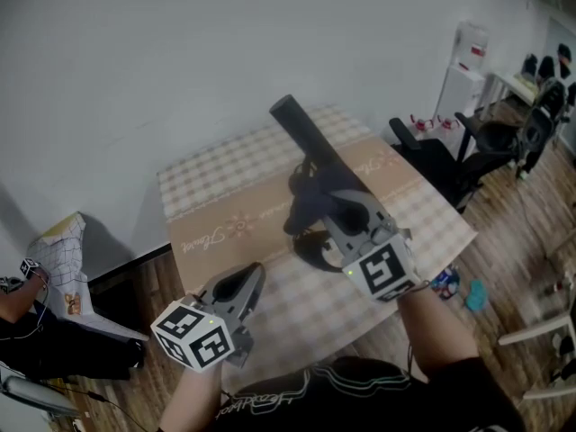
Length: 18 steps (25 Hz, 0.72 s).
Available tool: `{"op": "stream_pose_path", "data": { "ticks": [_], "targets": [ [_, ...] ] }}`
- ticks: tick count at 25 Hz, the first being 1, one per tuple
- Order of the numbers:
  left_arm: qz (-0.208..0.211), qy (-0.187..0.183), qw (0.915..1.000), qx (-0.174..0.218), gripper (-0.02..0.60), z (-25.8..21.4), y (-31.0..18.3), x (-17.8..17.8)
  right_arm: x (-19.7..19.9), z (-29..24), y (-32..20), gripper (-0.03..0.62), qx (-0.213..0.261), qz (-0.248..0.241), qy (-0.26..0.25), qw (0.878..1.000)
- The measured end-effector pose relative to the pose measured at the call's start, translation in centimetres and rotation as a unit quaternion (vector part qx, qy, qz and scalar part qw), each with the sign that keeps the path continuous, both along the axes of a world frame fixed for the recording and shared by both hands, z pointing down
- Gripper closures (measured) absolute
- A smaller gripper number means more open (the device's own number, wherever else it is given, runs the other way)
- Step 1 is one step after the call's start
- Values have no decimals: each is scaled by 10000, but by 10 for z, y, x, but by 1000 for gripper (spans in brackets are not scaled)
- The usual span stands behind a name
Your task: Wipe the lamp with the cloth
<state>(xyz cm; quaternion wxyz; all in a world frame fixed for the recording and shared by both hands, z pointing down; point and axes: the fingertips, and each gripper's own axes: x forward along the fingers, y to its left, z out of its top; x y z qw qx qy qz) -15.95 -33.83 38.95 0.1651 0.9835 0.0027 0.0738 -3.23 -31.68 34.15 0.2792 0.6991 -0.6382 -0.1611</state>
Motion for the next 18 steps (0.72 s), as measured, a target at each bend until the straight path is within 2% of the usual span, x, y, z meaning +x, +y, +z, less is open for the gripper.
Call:
{"op": "stream_pose_path", "data": {
  "ticks": [11,18],
  "targets": [
    [113,-69,9999,-81,581,10,13,19,-4,47,30,533,-319,-121,-321,9989],
    [55,-161,9996,-218,581,17,30,24,6,66,57,533,-435,-171,-803,9957]
  ]
}}
